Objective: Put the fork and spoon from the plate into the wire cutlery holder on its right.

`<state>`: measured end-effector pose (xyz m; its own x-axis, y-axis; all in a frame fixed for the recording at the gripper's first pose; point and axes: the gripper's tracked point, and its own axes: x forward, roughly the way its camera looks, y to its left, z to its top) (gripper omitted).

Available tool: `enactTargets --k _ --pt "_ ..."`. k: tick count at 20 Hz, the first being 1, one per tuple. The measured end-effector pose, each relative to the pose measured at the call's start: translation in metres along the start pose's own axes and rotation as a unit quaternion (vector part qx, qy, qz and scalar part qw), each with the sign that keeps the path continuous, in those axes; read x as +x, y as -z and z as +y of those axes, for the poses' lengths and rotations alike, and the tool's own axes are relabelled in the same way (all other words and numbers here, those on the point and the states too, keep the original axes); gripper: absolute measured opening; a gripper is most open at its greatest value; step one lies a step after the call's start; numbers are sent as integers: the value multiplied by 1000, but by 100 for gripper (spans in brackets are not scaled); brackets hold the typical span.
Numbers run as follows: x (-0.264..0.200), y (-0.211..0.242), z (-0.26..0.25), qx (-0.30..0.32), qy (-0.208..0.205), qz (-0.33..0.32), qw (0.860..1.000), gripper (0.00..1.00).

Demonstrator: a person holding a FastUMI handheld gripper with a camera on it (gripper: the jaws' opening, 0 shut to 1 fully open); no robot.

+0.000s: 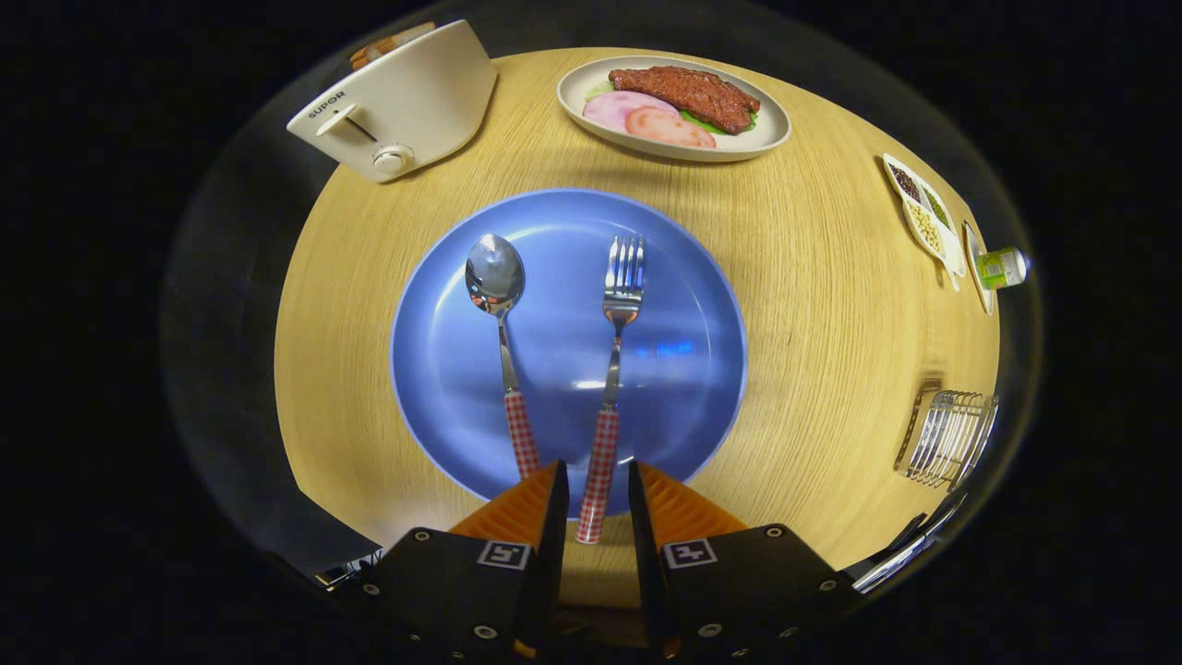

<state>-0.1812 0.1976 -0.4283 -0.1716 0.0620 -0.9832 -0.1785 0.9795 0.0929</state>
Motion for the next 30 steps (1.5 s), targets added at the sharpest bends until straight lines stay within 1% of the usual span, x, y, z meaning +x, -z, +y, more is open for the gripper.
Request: enactTargets --k 4,5,7,12,16,20,23,25,27,30 --pt "9 2 0 -15 13 1 1000 23" --pt "8 1 0 -19 8 0 1000 15" --pt "0 4 -2 -16 -3 5 1000 9" --pt "-43 3 -31 -4 -25 -17 1000 8" --pt "-81 15 -83 6 -20 -32 999 8" --pt "-113 34 -151 30 6 -40 999 8" --pt "-128 55 -206 59 25 -32 997 8" --pt "-133 71 -242 78 38 -21 996 8" --pt "-135 88 -267 95 42 -5 995 8" --pt "-131 112 -294 95 53 18 994 8"
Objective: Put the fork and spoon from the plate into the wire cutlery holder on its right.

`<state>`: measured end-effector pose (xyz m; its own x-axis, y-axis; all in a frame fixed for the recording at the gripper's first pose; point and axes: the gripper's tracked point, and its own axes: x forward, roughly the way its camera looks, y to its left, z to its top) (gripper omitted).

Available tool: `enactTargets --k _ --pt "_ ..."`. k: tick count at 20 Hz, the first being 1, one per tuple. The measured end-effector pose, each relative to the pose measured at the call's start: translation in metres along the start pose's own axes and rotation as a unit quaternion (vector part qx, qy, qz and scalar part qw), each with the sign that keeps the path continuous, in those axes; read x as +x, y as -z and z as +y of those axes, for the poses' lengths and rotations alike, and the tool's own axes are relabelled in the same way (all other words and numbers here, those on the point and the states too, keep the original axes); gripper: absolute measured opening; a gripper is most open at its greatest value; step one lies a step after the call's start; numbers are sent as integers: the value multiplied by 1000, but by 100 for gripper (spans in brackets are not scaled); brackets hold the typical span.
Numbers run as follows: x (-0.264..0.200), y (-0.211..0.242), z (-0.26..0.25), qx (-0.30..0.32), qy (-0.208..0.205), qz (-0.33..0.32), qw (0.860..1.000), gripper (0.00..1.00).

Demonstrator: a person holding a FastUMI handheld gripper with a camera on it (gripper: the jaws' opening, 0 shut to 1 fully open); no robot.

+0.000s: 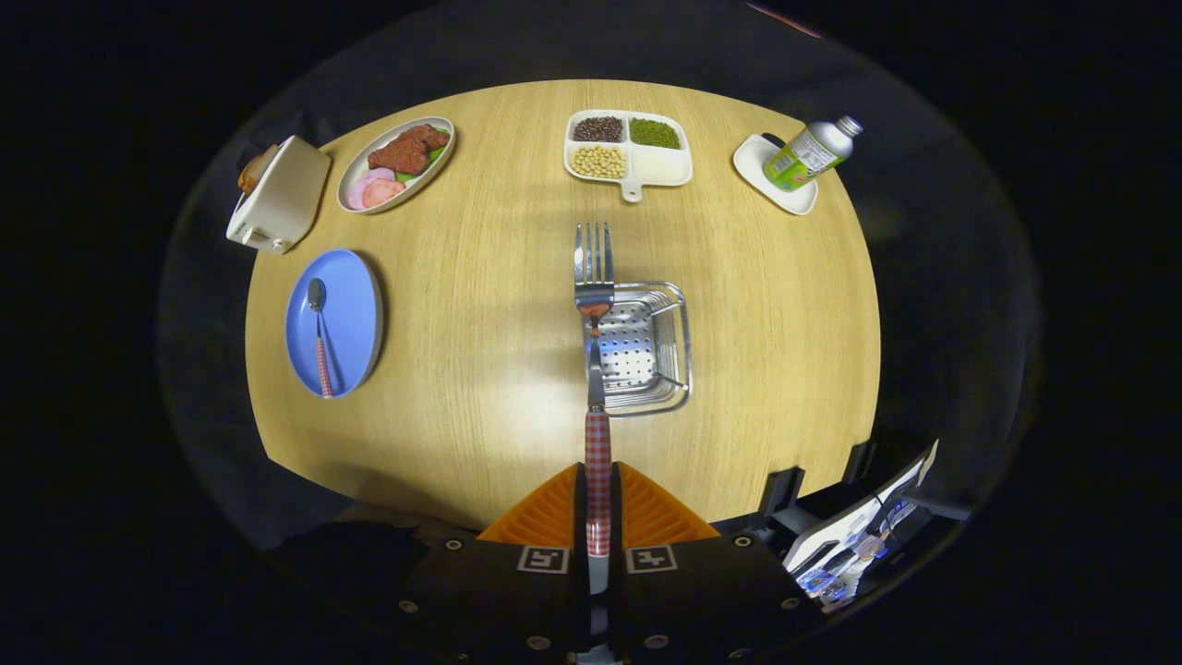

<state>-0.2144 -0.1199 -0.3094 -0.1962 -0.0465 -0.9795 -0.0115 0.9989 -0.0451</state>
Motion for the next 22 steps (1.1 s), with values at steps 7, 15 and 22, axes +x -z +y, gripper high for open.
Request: enactTargets --k 7,15,22 --pt "13 18 -10 -12 -35 60 997 9" --pt "14 17 -16 -33 -52 121 991 9" --pt "13 2 -21 -30 -51 145 988 11"
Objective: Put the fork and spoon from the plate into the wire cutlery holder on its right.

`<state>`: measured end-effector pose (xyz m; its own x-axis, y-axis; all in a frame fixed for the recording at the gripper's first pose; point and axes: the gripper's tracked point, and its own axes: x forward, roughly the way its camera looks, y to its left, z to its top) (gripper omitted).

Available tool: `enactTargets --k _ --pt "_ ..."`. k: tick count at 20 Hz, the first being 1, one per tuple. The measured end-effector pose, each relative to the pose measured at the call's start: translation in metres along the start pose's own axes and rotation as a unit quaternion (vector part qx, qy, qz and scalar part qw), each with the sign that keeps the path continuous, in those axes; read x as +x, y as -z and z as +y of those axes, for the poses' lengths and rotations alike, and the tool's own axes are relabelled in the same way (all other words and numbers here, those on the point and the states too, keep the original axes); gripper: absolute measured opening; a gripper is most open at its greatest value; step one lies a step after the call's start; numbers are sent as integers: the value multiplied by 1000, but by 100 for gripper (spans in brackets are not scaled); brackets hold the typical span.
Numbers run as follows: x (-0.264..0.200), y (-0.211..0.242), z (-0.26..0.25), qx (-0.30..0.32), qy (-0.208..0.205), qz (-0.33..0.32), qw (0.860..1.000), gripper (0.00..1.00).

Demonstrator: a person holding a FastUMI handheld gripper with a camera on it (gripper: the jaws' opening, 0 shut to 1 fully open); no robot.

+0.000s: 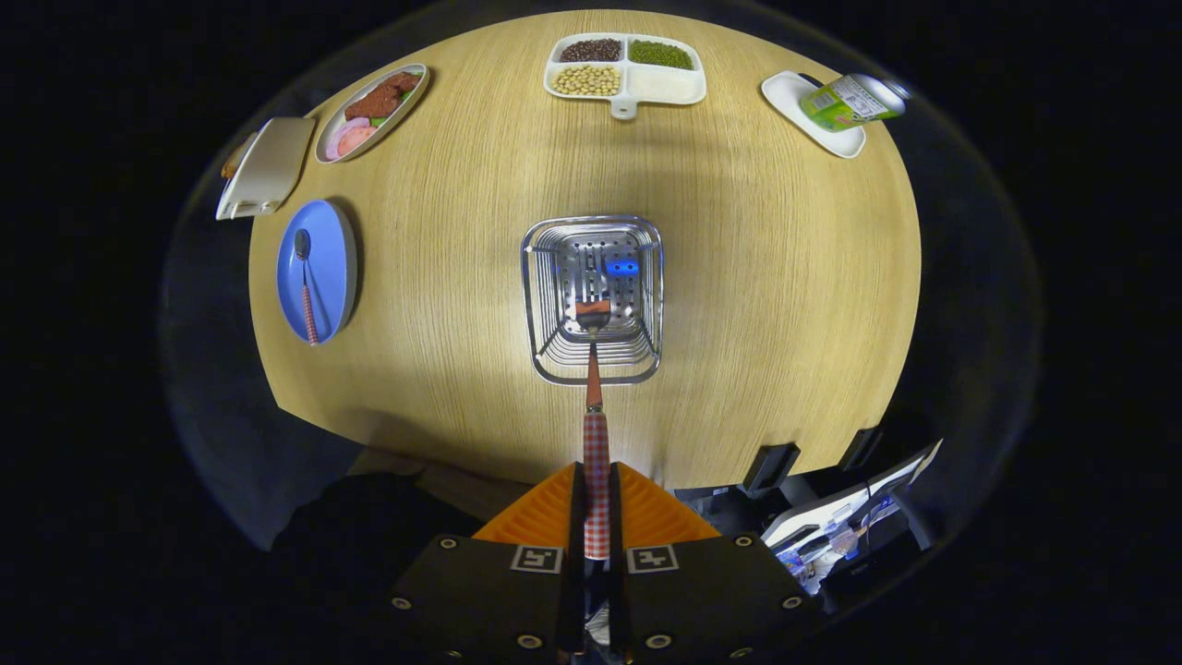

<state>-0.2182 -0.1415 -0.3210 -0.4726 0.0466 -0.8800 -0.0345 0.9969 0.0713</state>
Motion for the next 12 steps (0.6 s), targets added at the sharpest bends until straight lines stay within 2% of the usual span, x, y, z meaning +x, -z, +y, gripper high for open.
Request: enactTargets --k 6,8,12 --pt "-11 -16 6 7 -17 5 1000 12" --pt "-14 -22 1 5 -9 -6 1000 12" --pt "-25 -45 7 35 -20 -55 998 13"
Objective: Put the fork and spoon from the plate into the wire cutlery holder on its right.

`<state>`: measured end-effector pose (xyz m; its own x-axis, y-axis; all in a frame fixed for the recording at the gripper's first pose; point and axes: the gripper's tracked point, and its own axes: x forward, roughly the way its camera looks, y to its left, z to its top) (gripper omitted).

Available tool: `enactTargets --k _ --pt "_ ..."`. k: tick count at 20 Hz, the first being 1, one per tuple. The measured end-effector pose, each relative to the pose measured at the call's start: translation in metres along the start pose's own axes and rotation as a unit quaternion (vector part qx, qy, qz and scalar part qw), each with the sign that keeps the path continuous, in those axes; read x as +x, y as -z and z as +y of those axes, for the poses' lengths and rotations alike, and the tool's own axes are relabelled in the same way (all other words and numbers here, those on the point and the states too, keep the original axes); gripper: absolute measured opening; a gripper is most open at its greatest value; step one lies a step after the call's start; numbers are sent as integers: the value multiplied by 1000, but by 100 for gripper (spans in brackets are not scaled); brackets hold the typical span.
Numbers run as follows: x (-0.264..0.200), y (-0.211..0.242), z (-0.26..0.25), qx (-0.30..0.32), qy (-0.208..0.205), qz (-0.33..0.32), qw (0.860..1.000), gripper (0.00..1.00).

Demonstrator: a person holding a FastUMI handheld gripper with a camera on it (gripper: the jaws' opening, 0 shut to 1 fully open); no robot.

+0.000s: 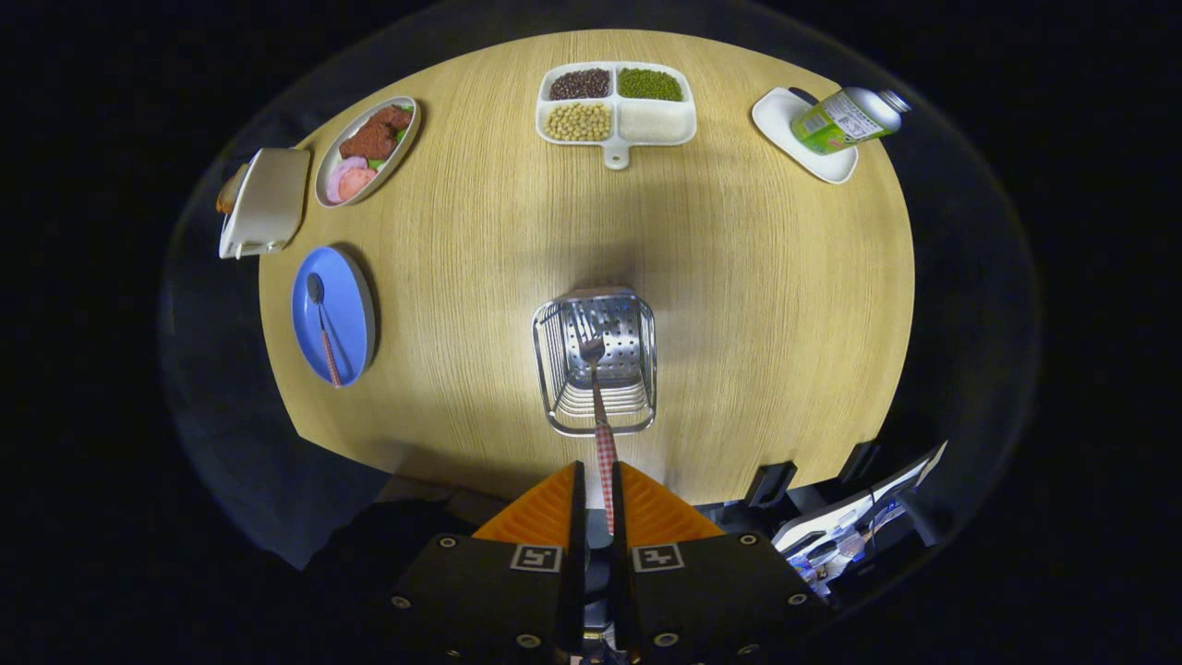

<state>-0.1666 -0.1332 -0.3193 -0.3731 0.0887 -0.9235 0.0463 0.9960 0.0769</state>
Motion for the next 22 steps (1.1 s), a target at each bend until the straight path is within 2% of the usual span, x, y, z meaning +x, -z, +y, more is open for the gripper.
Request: enactTargets --k 6,8,10,11,17,19,22 --pt "-14 -22 12 28 -30 -75 996 13" --pt "-21 -28 24 18 -40 -110 993 19" --pt "-28 -32 44 16 -53 -137 989 28" --pt "-32 -32 57 11 -63 -147 987 36" --pt "-35 -28 128 -38 -97 -164 981 70" --pt "-26 -27 152 -59 -95 -161 981 78" --pt "-12 -26 192 -89 -98 -156 979 82"
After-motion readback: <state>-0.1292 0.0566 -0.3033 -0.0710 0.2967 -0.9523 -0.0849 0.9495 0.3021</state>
